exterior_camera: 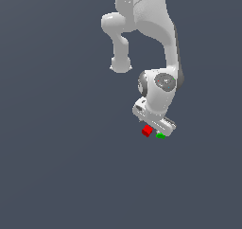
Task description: Stack the red cube on top of the green cube.
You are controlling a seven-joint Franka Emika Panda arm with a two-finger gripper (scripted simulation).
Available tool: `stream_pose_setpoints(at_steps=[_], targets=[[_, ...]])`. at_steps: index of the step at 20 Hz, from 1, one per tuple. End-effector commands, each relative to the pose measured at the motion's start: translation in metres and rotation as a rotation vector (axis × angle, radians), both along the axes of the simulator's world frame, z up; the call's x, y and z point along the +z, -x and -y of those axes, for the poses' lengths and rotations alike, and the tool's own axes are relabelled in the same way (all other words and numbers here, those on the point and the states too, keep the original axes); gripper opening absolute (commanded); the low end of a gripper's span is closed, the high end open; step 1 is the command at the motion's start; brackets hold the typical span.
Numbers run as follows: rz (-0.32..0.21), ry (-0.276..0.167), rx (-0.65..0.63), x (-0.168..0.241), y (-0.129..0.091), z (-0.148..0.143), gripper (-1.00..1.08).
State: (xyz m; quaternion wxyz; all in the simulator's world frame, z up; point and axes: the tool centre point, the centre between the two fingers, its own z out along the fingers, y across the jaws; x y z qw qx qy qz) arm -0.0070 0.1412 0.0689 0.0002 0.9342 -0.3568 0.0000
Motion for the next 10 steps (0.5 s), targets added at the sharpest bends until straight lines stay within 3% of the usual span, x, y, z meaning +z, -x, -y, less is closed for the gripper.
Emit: stream_pose_setpoints(at_steps=[1, 10], targets=[[0.0, 0.0, 0.002, 0.0005, -0.0002, 0.0009, 1.0], [0.0, 0.0, 0.005, -0.0086, 0.0002, 0.0017, 1.0]])
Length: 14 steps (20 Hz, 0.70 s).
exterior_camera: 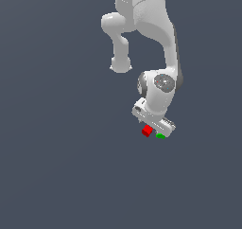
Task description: Stack the red cube on top of the green cube.
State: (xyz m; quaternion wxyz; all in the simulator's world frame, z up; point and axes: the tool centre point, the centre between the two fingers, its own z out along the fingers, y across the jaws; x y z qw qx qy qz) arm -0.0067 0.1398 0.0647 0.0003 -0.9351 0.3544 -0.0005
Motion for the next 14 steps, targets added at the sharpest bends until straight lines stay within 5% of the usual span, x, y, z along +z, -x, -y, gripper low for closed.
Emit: stream_pose_setpoints(at_steps=[1, 12, 13, 14], targets=[[-0.001, 0.0, 0.0, -0.008, 0.001, 0.0, 1.0], [-0.001, 0.0, 0.001, -0.045, 0.0, 0.001, 1.0], [-0.001, 0.0, 0.001, -0.045, 0.0, 0.001, -1.0], [-0.001, 0.0, 0.001, -0.045, 0.0, 0.001, -1.0]])
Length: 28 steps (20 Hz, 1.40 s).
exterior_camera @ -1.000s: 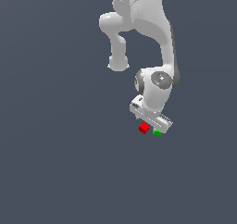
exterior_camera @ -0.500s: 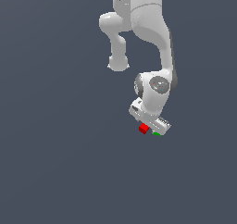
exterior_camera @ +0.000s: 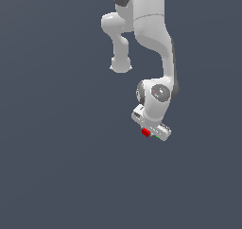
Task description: Stack the red cube on top of the green cube.
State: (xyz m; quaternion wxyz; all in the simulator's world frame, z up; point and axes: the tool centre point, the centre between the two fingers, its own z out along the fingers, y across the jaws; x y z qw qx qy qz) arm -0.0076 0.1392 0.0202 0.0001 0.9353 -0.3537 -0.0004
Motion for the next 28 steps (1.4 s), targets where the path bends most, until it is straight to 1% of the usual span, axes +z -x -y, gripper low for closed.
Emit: stream_pose_setpoints(at_steps=[1, 10, 14, 18, 28], targets=[[0.001, 0.0, 0.0, 0.0, 0.0, 0.0, -1.0], [0.001, 0.0, 0.001, 0.0, 0.0, -0.001, -1.0], [0.001, 0.0, 0.001, 0.007, 0.0, 0.0, -1.0], [0.001, 0.0, 0.001, 0.024, 0.001, 0.0, -1.0], [0.001, 0.0, 0.0, 0.087, 0.001, 0.0, -1.0]])
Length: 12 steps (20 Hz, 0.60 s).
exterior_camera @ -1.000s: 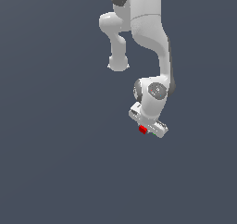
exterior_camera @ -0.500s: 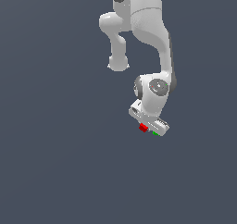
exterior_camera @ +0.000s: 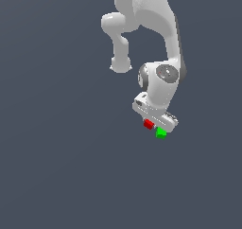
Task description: Stack the red cube on top of the green cube.
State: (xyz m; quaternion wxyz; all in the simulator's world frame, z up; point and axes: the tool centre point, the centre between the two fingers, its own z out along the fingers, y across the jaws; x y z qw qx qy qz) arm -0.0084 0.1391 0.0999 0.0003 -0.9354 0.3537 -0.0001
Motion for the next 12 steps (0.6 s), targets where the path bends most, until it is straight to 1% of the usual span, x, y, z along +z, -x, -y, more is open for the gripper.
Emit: stream_pose_setpoints(at_steps=[1, 6, 12], targets=[[-0.001, 0.0, 0.0, 0.0116, 0.0, 0.0001, -1.0], [-0.001, 0.0, 0.0, 0.0202, -0.0007, 0.0, -1.0], [0.0, 0.0, 0.0, 0.0125, -0.0017, -0.0079, -1.0]])
